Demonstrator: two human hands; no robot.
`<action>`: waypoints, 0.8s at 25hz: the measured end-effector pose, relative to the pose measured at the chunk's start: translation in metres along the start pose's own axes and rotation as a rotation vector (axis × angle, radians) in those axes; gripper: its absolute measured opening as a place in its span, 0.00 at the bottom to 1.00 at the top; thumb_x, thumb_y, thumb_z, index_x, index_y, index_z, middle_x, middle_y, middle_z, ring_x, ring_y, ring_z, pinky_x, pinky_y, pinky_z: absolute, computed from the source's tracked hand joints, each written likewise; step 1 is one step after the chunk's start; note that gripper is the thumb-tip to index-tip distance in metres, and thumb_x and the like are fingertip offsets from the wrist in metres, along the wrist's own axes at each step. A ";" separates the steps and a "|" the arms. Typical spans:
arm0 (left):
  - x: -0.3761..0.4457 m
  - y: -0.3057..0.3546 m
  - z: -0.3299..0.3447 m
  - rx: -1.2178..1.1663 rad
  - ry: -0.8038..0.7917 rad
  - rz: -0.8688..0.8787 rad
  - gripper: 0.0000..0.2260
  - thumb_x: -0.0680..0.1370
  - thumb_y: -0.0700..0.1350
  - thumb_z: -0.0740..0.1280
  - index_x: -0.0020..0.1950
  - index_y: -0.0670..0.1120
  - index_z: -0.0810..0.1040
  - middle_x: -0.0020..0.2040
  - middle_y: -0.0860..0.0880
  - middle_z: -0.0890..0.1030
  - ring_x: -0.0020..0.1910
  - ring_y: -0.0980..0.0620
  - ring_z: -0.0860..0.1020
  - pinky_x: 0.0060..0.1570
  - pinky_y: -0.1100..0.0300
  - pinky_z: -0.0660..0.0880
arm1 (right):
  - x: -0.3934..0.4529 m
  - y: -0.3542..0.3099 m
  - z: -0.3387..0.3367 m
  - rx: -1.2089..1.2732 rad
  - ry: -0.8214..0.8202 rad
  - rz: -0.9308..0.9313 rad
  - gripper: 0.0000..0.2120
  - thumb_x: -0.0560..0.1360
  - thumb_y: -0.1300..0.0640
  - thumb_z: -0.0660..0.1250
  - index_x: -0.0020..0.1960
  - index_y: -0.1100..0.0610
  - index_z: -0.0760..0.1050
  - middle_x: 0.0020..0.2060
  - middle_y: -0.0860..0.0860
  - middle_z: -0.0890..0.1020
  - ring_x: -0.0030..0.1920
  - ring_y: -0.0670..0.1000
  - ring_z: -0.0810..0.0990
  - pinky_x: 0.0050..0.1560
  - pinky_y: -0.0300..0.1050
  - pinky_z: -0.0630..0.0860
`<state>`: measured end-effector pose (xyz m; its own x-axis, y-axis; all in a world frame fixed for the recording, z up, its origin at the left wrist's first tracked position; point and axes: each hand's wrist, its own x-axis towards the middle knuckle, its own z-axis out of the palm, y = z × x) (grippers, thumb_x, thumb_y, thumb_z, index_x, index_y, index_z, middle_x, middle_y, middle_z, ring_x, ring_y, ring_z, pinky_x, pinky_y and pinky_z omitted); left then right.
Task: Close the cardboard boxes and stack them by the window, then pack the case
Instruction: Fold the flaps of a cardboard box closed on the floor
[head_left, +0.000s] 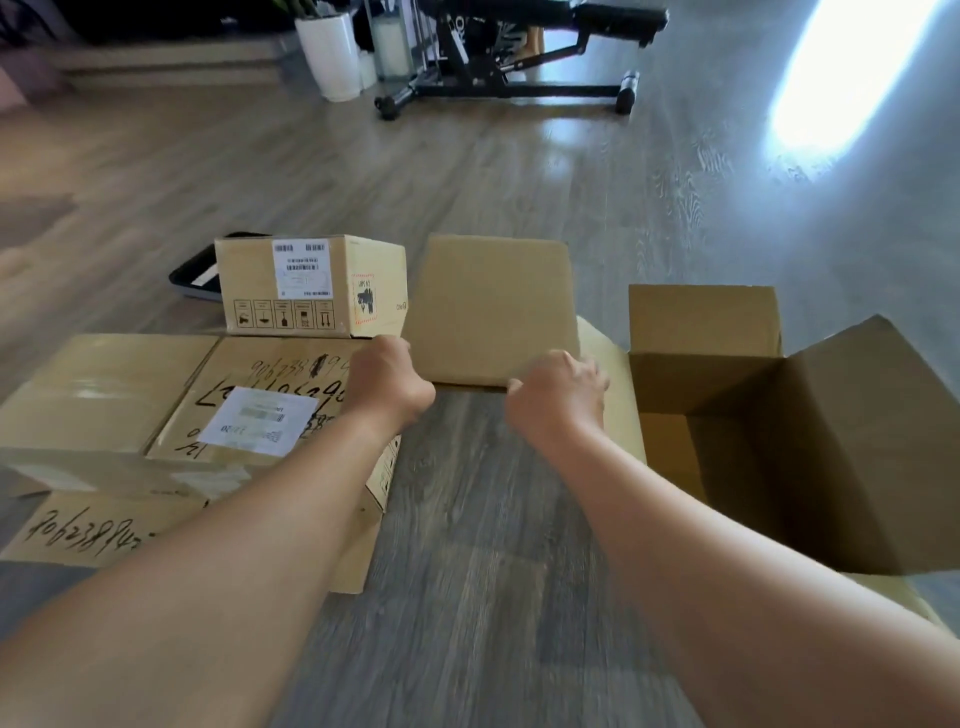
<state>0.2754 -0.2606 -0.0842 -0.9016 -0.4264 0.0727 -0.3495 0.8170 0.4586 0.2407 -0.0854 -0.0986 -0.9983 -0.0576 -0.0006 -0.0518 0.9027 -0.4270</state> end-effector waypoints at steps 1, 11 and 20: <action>0.002 0.006 -0.007 -0.023 0.008 -0.008 0.24 0.69 0.36 0.73 0.33 0.53 0.59 0.33 0.52 0.65 0.40 0.47 0.66 0.40 0.58 0.63 | 0.005 0.000 -0.008 0.011 0.014 -0.019 0.15 0.79 0.47 0.61 0.50 0.58 0.79 0.51 0.58 0.79 0.56 0.59 0.71 0.52 0.50 0.62; -0.026 0.132 0.046 0.015 -0.097 0.178 0.09 0.70 0.42 0.75 0.41 0.38 0.78 0.43 0.39 0.83 0.48 0.38 0.81 0.40 0.58 0.68 | -0.003 0.136 -0.074 0.015 0.040 0.106 0.20 0.78 0.40 0.65 0.51 0.58 0.77 0.51 0.57 0.78 0.55 0.59 0.74 0.56 0.52 0.74; -0.115 0.178 0.149 0.000 -0.307 0.315 0.14 0.73 0.51 0.77 0.41 0.45 0.74 0.44 0.46 0.79 0.43 0.49 0.78 0.39 0.62 0.71 | -0.045 0.271 -0.091 -0.029 -0.095 0.257 0.16 0.75 0.44 0.71 0.50 0.56 0.76 0.51 0.54 0.77 0.55 0.58 0.76 0.57 0.54 0.77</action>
<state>0.2790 -0.0084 -0.1432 -0.9981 -0.0213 -0.0572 -0.0452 0.8886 0.4564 0.2692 0.2005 -0.1316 -0.9720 0.1368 -0.1913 0.2013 0.9047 -0.3755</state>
